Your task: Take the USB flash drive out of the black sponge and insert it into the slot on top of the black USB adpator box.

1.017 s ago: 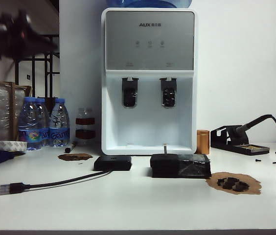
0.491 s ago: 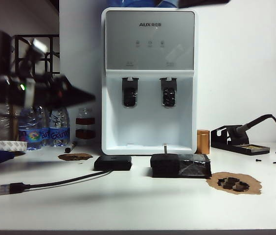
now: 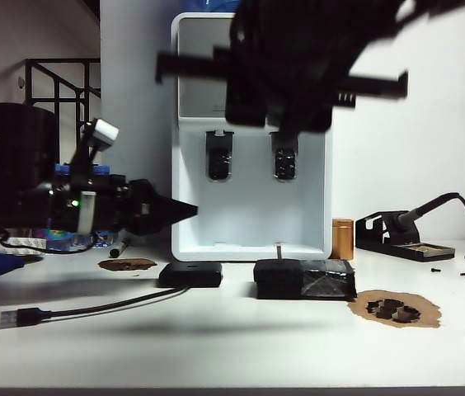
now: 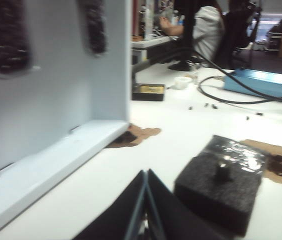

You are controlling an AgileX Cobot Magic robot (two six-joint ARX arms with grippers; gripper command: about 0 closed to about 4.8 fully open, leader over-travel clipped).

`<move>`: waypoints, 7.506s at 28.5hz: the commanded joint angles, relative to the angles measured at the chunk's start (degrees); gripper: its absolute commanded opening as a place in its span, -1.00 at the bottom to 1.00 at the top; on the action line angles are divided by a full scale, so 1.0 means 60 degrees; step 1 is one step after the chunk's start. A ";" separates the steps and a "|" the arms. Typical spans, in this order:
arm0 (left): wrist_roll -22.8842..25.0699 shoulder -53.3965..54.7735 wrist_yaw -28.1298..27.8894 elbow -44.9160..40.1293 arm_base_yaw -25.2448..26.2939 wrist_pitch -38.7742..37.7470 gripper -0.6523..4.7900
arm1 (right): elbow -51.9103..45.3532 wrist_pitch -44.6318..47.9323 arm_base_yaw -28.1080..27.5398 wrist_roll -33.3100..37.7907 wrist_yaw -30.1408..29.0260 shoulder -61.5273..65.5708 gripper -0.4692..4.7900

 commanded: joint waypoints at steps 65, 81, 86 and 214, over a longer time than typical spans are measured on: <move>0.0426 0.2091 0.0229 0.1876 -0.1453 0.0193 -0.78 | -0.0036 0.5752 -0.2295 -0.0863 -0.3042 0.4889 -0.25; 0.0415 0.2084 0.1045 0.1872 -0.1297 0.0339 -0.78 | 0.0073 0.5763 -0.2408 -0.0867 -0.3242 0.4889 -0.26; 0.0419 0.2084 0.1045 0.1872 -0.1297 0.0149 -0.78 | 0.0073 0.5708 -0.2408 -0.0863 -0.3220 0.4892 -0.26; 0.1147 0.2084 0.1840 0.1869 -0.1246 -0.1410 -0.78 | 0.0459 0.4809 -0.2932 -0.1173 -0.3530 0.5300 -0.13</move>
